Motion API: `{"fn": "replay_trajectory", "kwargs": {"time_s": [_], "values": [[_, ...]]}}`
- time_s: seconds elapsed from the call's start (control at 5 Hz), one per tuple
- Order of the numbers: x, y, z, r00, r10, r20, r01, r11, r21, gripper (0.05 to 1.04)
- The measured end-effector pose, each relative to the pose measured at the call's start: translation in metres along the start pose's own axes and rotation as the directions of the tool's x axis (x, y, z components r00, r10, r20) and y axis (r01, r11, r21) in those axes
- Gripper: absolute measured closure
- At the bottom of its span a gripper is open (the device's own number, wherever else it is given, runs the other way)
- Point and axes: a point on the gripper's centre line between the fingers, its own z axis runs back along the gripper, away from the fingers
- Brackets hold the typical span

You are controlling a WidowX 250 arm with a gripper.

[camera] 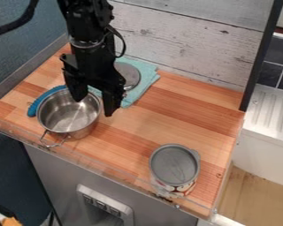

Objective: Moved blue spoon to the right side of the table above can

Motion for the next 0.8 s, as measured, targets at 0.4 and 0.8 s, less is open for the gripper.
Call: {"fn": "replay_trajectory", "kwargs": {"time_s": [0.4, 0.8], "values": [[-0.001, 0.024, -0.014, 0.997, 0.059, -0.047, -0.059, 0.998, -0.007, 0.083], [0.012, 0.076, -0.019, 0.992, 0.125, -0.037, -0.124, 0.992, 0.016, 0.083]]}}
